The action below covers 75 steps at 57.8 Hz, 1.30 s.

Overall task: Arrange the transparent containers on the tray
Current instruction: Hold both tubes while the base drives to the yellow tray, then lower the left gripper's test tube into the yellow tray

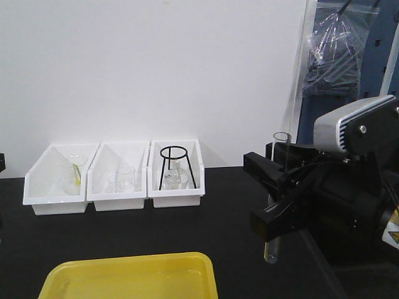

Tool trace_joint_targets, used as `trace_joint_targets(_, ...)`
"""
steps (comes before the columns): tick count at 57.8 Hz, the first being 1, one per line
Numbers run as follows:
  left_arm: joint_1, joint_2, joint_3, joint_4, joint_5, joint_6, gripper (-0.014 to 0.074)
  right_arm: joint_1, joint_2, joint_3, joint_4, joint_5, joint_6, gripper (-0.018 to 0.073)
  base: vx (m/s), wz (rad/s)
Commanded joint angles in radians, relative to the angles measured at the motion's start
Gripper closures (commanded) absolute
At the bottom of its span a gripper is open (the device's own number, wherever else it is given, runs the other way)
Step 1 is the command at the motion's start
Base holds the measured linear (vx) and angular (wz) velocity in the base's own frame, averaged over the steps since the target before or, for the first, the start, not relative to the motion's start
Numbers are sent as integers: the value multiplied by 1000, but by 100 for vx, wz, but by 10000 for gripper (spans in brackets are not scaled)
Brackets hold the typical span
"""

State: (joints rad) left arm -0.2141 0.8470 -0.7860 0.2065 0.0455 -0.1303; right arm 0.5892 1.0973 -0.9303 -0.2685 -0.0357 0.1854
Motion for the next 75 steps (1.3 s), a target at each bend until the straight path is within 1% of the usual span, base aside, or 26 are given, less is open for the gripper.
trace_joint_targets(1,-4,-6,-34,-6,-84,-7,596,0,-20,-34,-1,-82,-6,571,0,0)
trace_joint_targets(18,-4,-6,-34,-6,-84,-7,596,0,-20,-34,-1,-83,-6,571,0,0)
trace_joint_targets(27,-4,-6,-34,-6,-84,-7,596,0,-16,-34,-1,-145,-6,571,0,0)
trace_joint_targets(39,-4,5,-34,-6,-63,-6,596,0,-16,-34,0,-116,-6,571,0,0)
trace_joint_targets(47,-4,38,-34,-19,66,-7,596,0,-16,-34,0,-82,-6,571,0,0)
trace_joint_targets(53,-4,81,-35,-97,206,-7,596,0,-16,-34,0,-62,-6,571,0,0)
trace_joint_targets(55,-4,100,-35,-134,250,-7,596,0,-16,-34,0,-56,-6,571,0,0)
trace_joint_targets(59,-4,155,-39,-207,296,-6,596,0,-16,-34,0,-54,-6,571,0,0)
trace_joint_targets(64,-4,230,-73,-262,356,-3,596,0,-16,-34,0,-51,-6,571,0,0)
trace_joint_targets(68,-4,298,-134,-278,419,-3,596,0,-16,-34,1,-42,-5,571,0,0)
trace_joint_targets(75,-4,434,-245,-281,536,-8,596,0,-16,-34,2,-17,-5,571,0,0)
